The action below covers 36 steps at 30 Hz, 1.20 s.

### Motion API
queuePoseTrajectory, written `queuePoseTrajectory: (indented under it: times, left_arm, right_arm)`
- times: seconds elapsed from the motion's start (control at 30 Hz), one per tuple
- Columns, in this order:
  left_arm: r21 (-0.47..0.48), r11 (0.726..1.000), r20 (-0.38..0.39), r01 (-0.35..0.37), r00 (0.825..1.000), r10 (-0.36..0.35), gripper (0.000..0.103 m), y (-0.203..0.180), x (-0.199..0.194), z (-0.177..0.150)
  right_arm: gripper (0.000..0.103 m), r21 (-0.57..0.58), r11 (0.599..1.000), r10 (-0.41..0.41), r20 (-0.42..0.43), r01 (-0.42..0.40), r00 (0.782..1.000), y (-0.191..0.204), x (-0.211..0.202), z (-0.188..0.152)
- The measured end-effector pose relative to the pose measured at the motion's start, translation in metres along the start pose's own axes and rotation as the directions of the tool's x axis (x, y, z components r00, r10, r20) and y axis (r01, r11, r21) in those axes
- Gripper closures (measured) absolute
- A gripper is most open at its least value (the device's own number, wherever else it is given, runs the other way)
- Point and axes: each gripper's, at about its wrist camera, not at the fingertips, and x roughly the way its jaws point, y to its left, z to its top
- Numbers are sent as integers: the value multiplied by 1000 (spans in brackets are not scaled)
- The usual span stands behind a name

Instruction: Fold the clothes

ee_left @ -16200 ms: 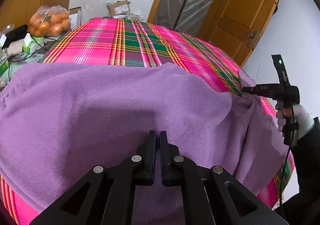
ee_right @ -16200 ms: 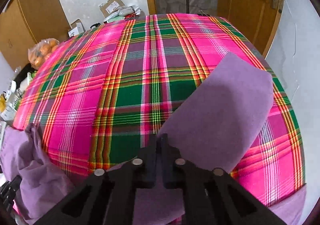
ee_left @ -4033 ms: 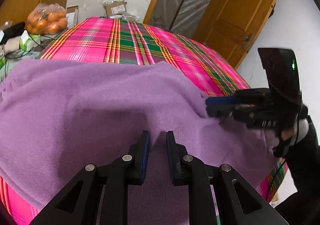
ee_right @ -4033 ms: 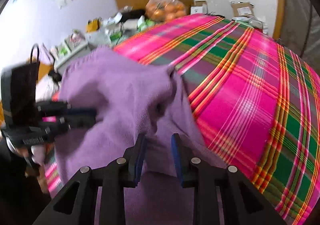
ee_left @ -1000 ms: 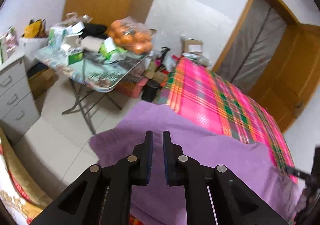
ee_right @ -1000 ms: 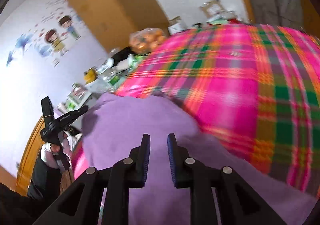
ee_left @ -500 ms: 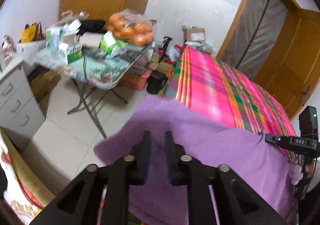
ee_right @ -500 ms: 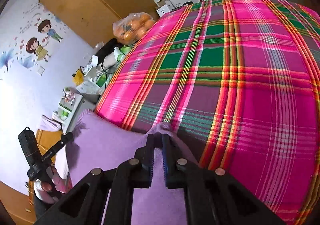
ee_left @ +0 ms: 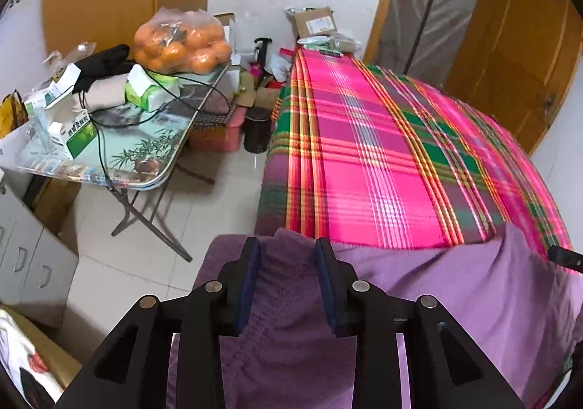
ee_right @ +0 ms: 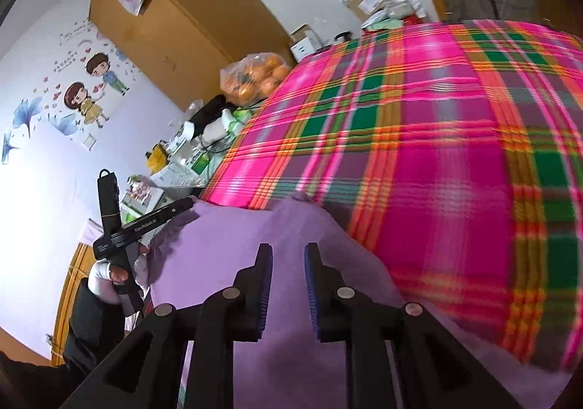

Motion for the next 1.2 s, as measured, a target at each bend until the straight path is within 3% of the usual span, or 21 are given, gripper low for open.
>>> queuePoseTrajectory:
  times: [0.07, 0.13, 0.27, 0.37, 0.5, 0.6, 0.77, 0.9, 1.03, 1.2]
  left_arm:
    - [16, 1000, 0, -11, 1000, 11, 71, -2, 0, -2]
    - [21, 1000, 4, -17, 1000, 17, 81, -3, 0, -2]
    - [14, 1000, 29, -23, 999, 22, 89, -3, -2, -2]
    - [-75, 997, 52, -16, 998, 20, 90, 13, -2, -2]
    - [-190, 979, 53, 75, 996, -66, 87, 34, 4, -3]
    - [-227, 970, 60, 88, 995, -76, 80, 37, -2, -2]
    - [-268, 957, 160, 109, 985, -67, 81, 41, -45, -4]
    - [-176, 979, 232, 103, 971, -60, 81, 19, -87, -26]
    - [-112, 993, 191, 32, 982, -10, 81, 4, -90, -63]
    - [-158, 987, 109, -12, 994, 30, 81, 13, -76, -102]
  right_arm:
    - [83, 29, 999, -14, 5, 14, 1000, -10, -10, -10]
    - [83, 58, 998, -28, 6, 28, 1000, -19, -15, -18]
    - [83, 98, 995, -39, 27, 36, 999, -31, -25, -28]
    - [83, 115, 993, -45, 52, 39, 998, -35, -33, -31]
    - [83, 132, 990, -59, 64, 50, 996, -42, -41, -36]
    - [83, 142, 989, -58, 67, 48, 996, -45, -46, -42]
    - [83, 117, 992, -45, 65, 37, 997, -42, -51, -50]
    - [82, 71, 997, -35, 41, 32, 999, -34, -49, -58]
    - [82, 19, 999, -49, 20, 49, 999, -21, -41, -62]
    - [82, -57, 992, -110, -3, 110, 994, -9, -35, -72]
